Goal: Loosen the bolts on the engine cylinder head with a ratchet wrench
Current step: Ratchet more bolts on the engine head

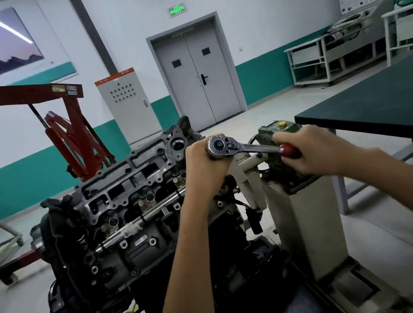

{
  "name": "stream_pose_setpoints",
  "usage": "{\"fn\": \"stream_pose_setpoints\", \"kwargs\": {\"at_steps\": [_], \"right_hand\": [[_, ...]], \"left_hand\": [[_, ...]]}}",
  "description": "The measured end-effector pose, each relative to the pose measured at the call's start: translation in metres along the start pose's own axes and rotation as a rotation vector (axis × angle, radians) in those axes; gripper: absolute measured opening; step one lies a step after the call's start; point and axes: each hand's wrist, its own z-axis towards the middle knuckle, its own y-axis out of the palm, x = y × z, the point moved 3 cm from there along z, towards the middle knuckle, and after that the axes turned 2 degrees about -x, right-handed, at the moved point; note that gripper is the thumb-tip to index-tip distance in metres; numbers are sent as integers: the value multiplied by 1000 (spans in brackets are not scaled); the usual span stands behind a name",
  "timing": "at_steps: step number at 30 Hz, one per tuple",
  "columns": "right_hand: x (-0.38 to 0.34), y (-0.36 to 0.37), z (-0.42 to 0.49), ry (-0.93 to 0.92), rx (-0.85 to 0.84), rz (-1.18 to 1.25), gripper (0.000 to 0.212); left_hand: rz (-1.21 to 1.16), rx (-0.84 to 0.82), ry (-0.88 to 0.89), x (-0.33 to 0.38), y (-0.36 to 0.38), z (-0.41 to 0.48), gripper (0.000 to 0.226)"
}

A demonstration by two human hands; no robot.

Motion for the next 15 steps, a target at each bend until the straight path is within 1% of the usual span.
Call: {"fn": "stream_pose_setpoints", "kwargs": {"at_steps": [2,3,4,6,7,9,10,12,13,14,15], "right_hand": [[2,0,4,8,8,-29,18],[-2,4,-1,32,1,10,17],[-8,12,-9,62,-5,91,16],[-28,31,-29,166,2,297,16],[-43,40,-39,234,44,357,15],[-80,57,-51,325,168,454,17],[-98,65,-53,341,217,567,19],[-125,75,-53,359,258,754,30],[-128,77,-53,367,255,790,33],[-125,76,-53,363,239,780,31],[-117,74,-53,343,218,738,24]], "left_hand": [[-17,18,-6,-2,0,-2,29],[-26,58,14,-2,0,-4,32],[-33,109,38,-1,0,-7,36],[-44,210,82,3,3,-11,29],[-57,253,86,4,6,-12,26],[-104,303,60,3,10,-13,32],[-126,299,47,1,11,-14,35],[-132,245,32,-1,9,-14,41],[-113,214,27,-1,6,-12,45],[-83,187,19,-1,4,-11,48],[-55,167,5,0,2,-10,50]]}}
